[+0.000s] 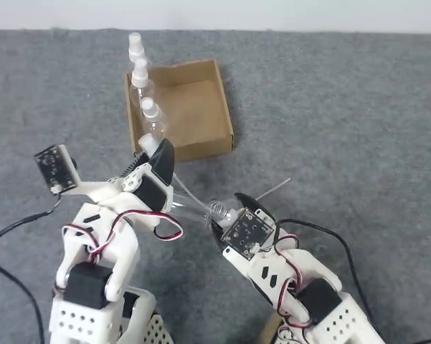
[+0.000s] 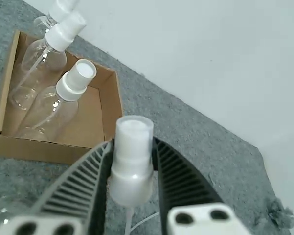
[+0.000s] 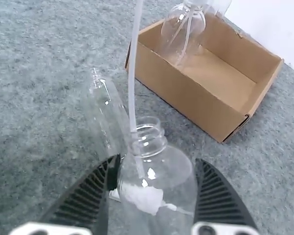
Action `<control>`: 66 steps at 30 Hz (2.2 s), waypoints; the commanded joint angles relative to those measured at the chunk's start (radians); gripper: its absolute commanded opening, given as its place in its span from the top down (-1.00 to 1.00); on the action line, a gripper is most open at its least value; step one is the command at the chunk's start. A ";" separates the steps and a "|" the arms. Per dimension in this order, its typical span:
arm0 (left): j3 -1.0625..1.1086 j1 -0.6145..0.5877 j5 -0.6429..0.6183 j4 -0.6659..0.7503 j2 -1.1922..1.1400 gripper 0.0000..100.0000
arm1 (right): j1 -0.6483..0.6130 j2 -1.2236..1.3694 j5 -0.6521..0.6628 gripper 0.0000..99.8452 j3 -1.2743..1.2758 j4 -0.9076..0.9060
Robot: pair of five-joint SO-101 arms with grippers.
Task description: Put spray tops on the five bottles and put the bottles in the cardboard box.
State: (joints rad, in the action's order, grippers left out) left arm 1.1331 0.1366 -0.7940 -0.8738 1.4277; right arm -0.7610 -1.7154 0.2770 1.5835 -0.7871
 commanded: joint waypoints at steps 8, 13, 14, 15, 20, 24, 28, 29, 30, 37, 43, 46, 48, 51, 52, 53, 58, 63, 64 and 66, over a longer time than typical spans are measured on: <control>0.004 0.006 0.009 0.002 0.012 0.98 | -0.002 -0.022 0.005 0.75 0.005 0.027; 0.018 0.074 0.008 0.002 0.012 0.98 | -0.002 -0.022 0.005 0.75 0.005 0.027; 0.022 0.081 0.008 0.002 0.012 0.98 | -0.002 -0.022 0.005 0.75 0.003 0.027; 0.025 0.089 0.008 0.002 0.012 0.98 | -0.002 -0.022 0.005 0.75 0.003 0.027; 0.025 0.097 0.008 0.002 0.012 0.98 | -0.002 -0.022 0.005 0.75 0.002 0.027; 0.027 0.097 0.008 0.000 0.012 0.98 | -0.002 -0.022 0.005 0.75 0.002 0.027; 0.035 0.097 0.008 0.000 0.012 0.98 | -0.002 -0.022 0.005 0.75 0.002 0.027; 0.041 0.097 0.008 0.003 0.012 0.98 | -0.002 -0.022 0.005 0.75 0.002 0.027; 0.045 0.097 0.008 0.006 0.012 0.98 | -0.002 -0.022 0.000 0.75 0.002 0.027; 0.050 0.097 0.009 0.014 0.012 0.98 | -0.002 -0.022 -0.094 0.75 -0.011 0.025; 0.070 0.097 0.011 0.032 0.012 0.98 | -0.002 -0.022 -0.092 0.75 -0.011 0.025; 0.070 0.097 0.011 0.037 0.012 0.98 | -0.002 -0.022 -0.092 0.75 -0.011 0.025; 0.070 0.097 0.011 0.037 0.012 0.98 | -0.002 -0.022 -0.092 0.75 -0.011 0.025; 0.070 0.097 0.011 0.037 0.012 0.98 | -0.002 -0.022 -0.092 0.75 -0.011 0.027; 0.070 0.097 0.012 0.037 0.012 0.98 | -0.002 -0.022 -0.092 0.75 -0.011 0.027; 0.070 0.098 0.014 0.037 0.012 0.98 | -0.002 -0.022 -0.092 0.75 -0.011 0.027; 0.074 0.144 0.061 0.028 0.012 0.98 | -0.002 -0.022 -0.094 0.75 -0.011 0.027; 0.110 0.206 0.095 0.034 0.012 0.98 | -0.002 -0.022 -0.094 0.75 -0.011 0.027; 0.110 0.204 0.095 0.032 0.012 0.98 | -0.002 -0.022 -0.094 0.75 -0.012 0.027; 0.110 0.203 0.097 0.031 0.012 0.98 | -0.002 -0.022 -0.094 0.75 -0.012 0.027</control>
State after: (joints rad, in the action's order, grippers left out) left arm 1.2543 0.3345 -0.7127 -0.8707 1.4277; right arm -0.7672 -1.7154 0.1941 1.6065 -0.7841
